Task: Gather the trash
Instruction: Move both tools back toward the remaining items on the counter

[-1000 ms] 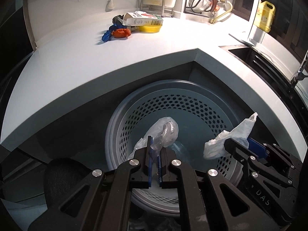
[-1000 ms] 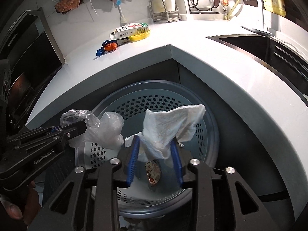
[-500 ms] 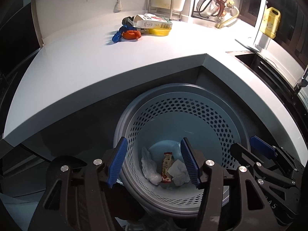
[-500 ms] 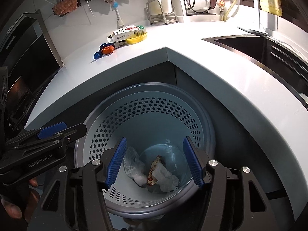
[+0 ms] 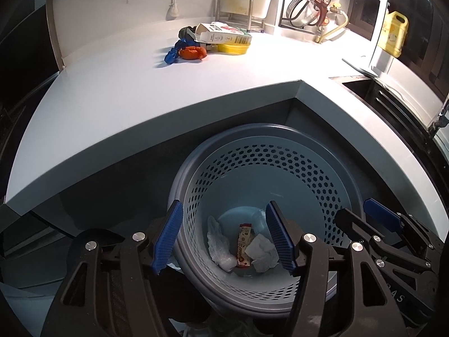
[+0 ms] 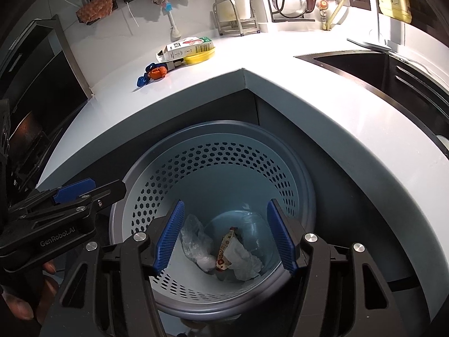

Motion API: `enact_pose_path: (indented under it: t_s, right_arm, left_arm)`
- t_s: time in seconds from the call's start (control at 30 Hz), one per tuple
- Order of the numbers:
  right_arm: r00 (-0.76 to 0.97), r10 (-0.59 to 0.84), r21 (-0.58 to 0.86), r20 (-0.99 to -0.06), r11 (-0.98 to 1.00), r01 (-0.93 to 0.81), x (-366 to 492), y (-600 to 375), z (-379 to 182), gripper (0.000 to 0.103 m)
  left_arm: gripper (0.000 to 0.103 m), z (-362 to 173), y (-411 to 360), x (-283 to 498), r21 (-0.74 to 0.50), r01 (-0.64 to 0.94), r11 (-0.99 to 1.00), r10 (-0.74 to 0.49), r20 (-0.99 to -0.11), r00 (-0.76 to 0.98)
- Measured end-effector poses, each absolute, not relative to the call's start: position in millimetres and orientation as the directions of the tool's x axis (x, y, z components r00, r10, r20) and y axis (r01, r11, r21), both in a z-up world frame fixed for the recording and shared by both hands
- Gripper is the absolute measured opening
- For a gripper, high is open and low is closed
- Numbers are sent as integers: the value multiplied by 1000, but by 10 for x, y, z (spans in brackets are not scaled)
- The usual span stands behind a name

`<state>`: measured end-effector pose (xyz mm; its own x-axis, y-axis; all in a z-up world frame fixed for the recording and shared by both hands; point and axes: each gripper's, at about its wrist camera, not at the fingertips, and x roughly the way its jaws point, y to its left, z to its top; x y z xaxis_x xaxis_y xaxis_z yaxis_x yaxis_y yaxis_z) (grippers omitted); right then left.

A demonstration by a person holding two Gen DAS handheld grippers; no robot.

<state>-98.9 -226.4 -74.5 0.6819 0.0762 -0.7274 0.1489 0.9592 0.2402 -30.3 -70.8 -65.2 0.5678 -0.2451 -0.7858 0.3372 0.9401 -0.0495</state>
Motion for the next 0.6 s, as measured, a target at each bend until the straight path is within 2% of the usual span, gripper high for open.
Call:
enact_pose_path:
  t_s: [0.27, 0.6]
  right_arm:
    - [699, 82, 241, -710, 961, 132, -898, -2222, -689, 59]
    - [767, 64, 181, -638, 981, 68, -361, -2166, -294, 68]
  left_arm:
    - [69, -556, -558, -191, -78, 304, 949, -252, -768, 589]
    - [78, -197, -362, 235, -41, 243, 969, -203, -692, 693]
